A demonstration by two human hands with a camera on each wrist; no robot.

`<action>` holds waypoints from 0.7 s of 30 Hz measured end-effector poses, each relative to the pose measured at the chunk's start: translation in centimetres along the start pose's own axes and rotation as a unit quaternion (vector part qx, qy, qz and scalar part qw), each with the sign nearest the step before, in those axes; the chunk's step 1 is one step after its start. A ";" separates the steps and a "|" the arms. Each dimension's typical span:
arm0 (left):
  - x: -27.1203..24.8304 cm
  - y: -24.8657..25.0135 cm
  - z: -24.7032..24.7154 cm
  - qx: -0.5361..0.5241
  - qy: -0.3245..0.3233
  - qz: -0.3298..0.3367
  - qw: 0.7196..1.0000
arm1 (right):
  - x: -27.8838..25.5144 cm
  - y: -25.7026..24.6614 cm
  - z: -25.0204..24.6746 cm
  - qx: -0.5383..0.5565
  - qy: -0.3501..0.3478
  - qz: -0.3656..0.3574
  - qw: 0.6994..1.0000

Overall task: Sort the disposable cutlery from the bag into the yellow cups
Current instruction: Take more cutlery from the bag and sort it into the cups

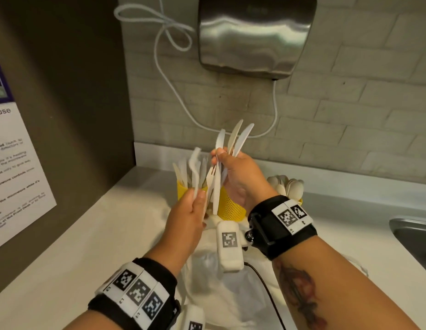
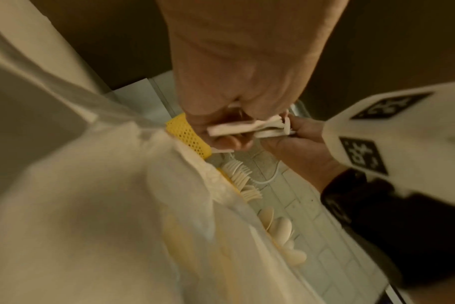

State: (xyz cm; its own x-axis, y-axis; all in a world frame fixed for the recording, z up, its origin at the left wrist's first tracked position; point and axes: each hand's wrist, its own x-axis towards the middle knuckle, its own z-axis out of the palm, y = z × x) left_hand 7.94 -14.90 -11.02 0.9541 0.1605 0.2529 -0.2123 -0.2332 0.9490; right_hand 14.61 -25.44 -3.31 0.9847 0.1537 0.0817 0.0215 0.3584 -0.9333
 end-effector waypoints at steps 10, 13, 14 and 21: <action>-0.3 -2.2 0.2 -0.092 0.108 -0.030 0.989 | 3.1 -3.1 0.3 0.151 0.132 -0.075 0.977; -0.1 -2.0 -0.3 -0.100 0.131 -0.028 0.986 | 4.0 -2.1 1.5 0.072 0.152 -0.090 0.982; 0.1 -2.1 -0.3 -0.098 0.138 -0.024 0.985 | 4.2 -1.5 2.1 0.037 0.153 -0.094 0.983; 0.5 -4.3 -0.8 -0.123 0.161 -0.080 0.976 | 6.9 4.2 3.8 -0.227 0.171 -0.224 0.932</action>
State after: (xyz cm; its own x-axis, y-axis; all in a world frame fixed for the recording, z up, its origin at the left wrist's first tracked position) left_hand 9.21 -13.08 -14.82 0.8721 0.4776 0.1064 -0.1485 0.0512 0.9876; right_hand 20.80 -19.39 -5.31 0.8551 -0.2477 0.4555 0.4385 -0.1231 -0.8902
